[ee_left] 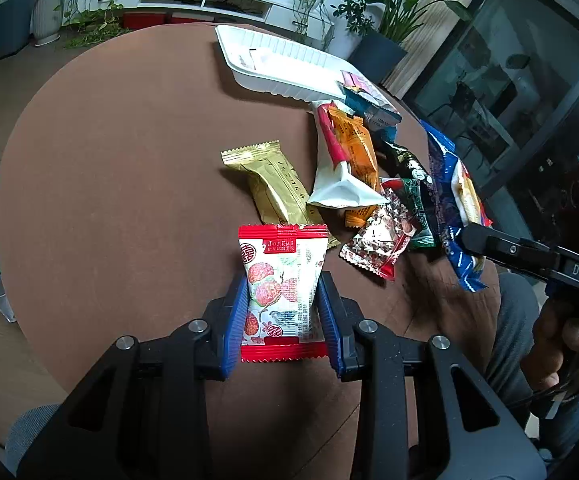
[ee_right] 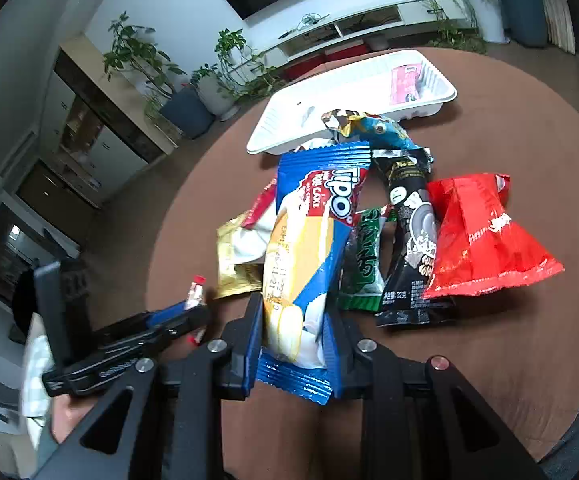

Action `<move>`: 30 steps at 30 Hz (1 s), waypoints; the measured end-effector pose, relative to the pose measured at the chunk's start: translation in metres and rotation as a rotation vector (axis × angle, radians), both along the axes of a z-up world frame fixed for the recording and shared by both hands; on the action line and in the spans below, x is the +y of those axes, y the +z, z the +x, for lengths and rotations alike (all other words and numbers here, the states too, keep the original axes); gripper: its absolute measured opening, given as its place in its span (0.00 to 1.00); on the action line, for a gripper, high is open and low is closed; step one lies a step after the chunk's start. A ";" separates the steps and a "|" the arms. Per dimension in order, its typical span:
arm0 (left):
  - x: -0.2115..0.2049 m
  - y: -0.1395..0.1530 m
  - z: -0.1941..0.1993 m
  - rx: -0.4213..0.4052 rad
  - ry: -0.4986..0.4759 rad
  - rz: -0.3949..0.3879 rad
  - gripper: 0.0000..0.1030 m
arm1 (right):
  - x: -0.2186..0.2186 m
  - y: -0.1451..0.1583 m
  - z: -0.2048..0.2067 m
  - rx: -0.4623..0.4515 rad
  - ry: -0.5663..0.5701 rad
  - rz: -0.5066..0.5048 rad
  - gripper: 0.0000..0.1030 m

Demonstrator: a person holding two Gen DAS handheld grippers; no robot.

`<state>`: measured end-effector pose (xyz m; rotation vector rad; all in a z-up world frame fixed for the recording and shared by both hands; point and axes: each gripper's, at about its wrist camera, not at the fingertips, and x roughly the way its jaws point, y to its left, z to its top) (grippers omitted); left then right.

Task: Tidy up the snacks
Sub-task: 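Hold the red candy with the left gripper while the right gripper grasps the blue Tipo pack, then carry both packets into the white tray and lower them down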

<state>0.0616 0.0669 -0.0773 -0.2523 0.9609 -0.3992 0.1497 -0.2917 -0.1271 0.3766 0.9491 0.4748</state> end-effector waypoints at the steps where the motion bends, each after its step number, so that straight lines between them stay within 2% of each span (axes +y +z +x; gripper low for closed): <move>1: 0.000 0.000 0.000 0.000 0.001 -0.003 0.31 | -0.003 0.000 0.000 0.004 0.000 0.020 0.29; 11: 0.004 0.003 -0.001 -0.004 0.005 -0.038 0.31 | -0.014 0.006 -0.001 -0.011 0.006 0.057 0.28; 18: 0.015 0.018 0.005 -0.027 0.026 -0.057 0.31 | -0.029 0.009 -0.001 -0.021 -0.007 0.068 0.28; 23: 0.030 0.037 0.020 -0.055 0.053 -0.076 0.31 | -0.072 0.025 0.008 -0.049 -0.093 0.093 0.28; 30: 0.044 0.087 0.072 -0.137 0.068 -0.045 0.31 | -0.150 0.072 0.043 -0.156 -0.254 0.025 0.28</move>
